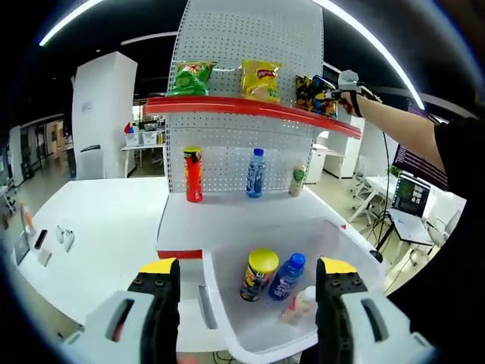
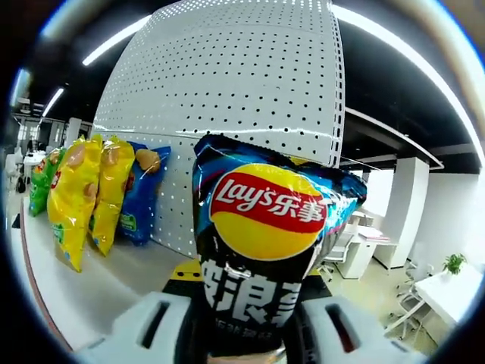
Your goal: Place the items from the shopping basket onto the snack and drink counter
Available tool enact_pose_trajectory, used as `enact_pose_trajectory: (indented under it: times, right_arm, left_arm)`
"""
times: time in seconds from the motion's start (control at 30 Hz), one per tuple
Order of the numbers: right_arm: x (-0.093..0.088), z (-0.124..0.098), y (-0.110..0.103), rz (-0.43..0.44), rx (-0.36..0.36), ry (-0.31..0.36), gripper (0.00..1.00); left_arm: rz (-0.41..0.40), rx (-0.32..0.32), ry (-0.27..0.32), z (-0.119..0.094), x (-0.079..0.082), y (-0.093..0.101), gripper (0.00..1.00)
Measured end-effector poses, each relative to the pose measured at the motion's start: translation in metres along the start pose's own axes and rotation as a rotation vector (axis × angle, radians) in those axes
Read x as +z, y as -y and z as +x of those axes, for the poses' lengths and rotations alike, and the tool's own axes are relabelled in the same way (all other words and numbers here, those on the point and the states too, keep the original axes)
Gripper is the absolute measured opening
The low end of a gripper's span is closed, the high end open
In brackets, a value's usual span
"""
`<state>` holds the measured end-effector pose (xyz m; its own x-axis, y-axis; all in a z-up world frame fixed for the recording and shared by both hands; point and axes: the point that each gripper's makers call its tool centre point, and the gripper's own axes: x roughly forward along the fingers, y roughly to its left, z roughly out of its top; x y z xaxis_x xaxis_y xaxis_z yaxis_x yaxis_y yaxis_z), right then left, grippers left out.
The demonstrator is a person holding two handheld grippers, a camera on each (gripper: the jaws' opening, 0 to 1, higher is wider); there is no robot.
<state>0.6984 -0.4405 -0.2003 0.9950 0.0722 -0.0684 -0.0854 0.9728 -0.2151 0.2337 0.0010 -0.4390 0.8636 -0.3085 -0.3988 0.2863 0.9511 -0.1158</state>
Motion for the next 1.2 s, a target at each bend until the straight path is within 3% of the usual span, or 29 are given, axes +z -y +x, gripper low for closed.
enact_pose_trajectory:
  times: [0.2, 0.63, 1.2]
  right_arm:
    - [-0.004, -0.005, -0.004, -0.003, -0.017, 0.026, 0.35]
    - [-0.008, 0.007, 0.005, 0.022, -0.047, 0.008, 0.42]
    - [-0.005, -0.008, -0.003, 0.014, -0.055, 0.016, 0.48]
  left_arm:
    - [0.007, -0.009, -0.001, 0.003, 0.002, 0.004, 0.72]
    - [-0.003, -0.012, -0.005, 0.002, -0.003, 0.003, 0.72]
    - [0.000, -0.013, -0.004, -0.001, -0.004, 0.004, 0.72]
